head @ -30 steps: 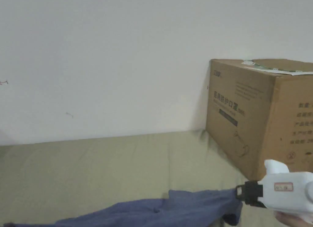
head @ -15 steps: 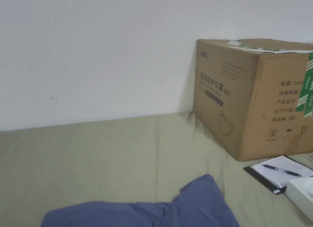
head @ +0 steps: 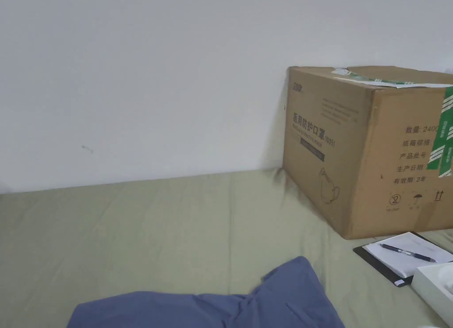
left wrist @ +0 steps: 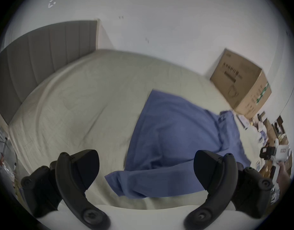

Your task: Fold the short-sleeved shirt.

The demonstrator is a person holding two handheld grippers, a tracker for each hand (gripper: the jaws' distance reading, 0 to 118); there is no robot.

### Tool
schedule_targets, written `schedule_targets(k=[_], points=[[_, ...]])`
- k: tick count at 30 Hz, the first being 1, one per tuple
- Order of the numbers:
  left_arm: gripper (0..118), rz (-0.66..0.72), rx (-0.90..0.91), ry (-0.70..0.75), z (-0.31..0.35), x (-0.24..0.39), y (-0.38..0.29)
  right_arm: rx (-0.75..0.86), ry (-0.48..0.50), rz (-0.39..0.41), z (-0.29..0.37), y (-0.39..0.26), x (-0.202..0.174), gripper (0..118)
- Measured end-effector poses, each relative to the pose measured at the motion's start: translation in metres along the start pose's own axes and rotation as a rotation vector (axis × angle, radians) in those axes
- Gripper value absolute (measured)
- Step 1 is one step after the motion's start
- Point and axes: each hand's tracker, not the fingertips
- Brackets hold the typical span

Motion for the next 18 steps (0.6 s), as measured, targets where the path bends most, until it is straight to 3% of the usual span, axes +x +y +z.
schedule_targets(k=[5, 7, 8, 9, 10, 11, 12, 14, 16, 18], points=[[115, -0.002, 0.142, -0.158, 0.066, 0.041, 0.006, 0.255, -0.043, 0.13, 0.069, -0.006, -0.051, 112], [113, -0.041, 0.19, -0.205, 0.084, 0.06, 0.006, 0.413, 0.014, 0.128, 0.097, -0.02, -0.074, 99], [105, -0.06, 0.241, -0.203, 0.092, 0.069, 0.005, 0.487, 0.056, 0.114, 0.11, -0.026, -0.084, 81], [88, -0.078, 0.288, -0.205, 0.098, 0.075, 0.005, 0.538, 0.109, 0.099, 0.12, -0.032, -0.093, 59], [57, -0.099, 0.338, -0.229, 0.106, 0.082, 0.002, 0.587, 0.153, 0.097, 0.13, -0.037, -0.102, 36], [0, -0.122, 0.385, -0.252, 0.113, 0.089, -0.001, 0.629, 0.154, 0.104, 0.138, -0.042, -0.112, 6], [0, -0.143, 0.413, -0.251, 0.117, 0.094, -0.003, 0.666, 0.122, 0.121, 0.142, -0.044, -0.122, 0], [0, -0.205, 0.448, -0.141, 0.118, 0.093, -0.012, 0.74, 0.057, 0.177, 0.153, -0.053, -0.137, 0], [0, -0.201, 0.442, -0.209, 0.119, 0.088, -0.012, 0.757, 0.137, 0.21, 0.157, -0.053, -0.14, 0], [0, -0.197, 0.434, -0.211, 0.113, 0.095, -0.011, 0.761, 0.147, 0.248, 0.16, -0.052, -0.146, 0]])
